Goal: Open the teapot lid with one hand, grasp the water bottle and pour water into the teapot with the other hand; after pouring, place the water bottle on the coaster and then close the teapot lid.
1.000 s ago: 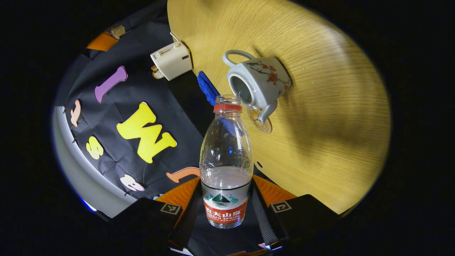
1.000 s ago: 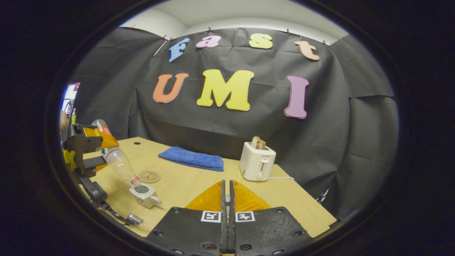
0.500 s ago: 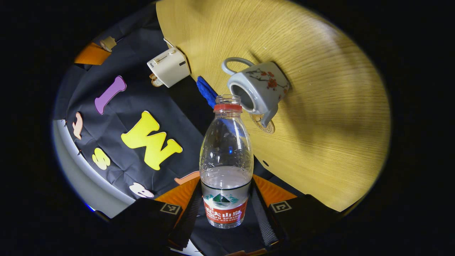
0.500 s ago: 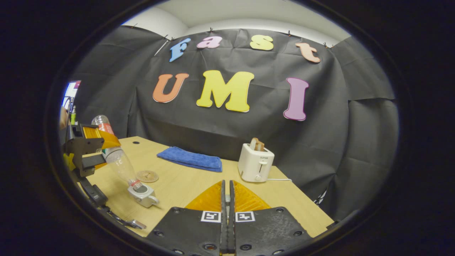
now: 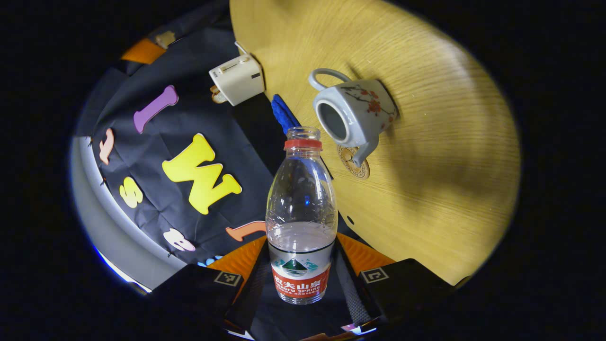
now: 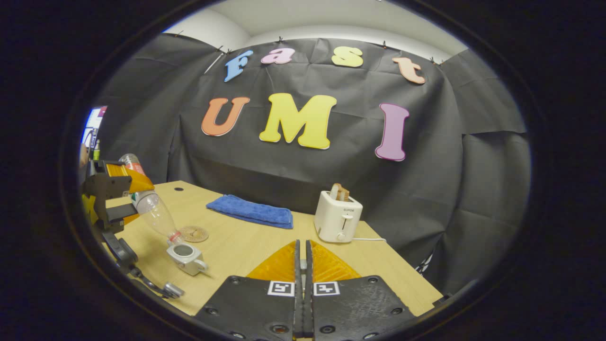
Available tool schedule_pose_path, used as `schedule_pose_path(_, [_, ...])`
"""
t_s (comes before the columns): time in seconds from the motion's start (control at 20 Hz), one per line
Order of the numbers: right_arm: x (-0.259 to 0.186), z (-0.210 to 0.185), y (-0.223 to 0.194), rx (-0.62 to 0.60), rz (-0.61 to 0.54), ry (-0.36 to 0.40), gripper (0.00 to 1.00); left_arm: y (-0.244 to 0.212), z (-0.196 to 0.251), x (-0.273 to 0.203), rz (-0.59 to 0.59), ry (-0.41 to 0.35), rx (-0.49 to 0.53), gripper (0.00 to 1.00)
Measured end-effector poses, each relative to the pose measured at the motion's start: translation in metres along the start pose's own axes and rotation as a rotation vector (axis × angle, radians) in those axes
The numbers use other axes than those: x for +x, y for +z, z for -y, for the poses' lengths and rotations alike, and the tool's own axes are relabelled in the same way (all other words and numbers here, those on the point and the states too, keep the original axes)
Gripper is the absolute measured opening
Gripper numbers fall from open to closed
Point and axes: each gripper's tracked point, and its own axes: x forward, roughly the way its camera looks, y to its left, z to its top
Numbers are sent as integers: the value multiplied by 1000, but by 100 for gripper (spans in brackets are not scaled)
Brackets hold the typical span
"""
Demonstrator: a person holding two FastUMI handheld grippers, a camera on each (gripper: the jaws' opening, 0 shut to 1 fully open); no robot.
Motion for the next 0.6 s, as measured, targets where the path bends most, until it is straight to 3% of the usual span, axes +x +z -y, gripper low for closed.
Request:
schedule_pose_path(0.1, [0,2,2,2,4,-4,0,-4,16,4,14,-19,-133,76])
schedule_pose_path(0.25, [1,7,0,4,4,-17,0,-15,21,9,23,18,-342,76])
schedule_pose_path(0.4, [3,7,-1,8,-3,-19,0,-27,18,16,37,78,-628,76])
schedule_pose_path(0.6, [5,7,-5,4,-11,-24,0,-37,24,31,25,82,-1018,76])
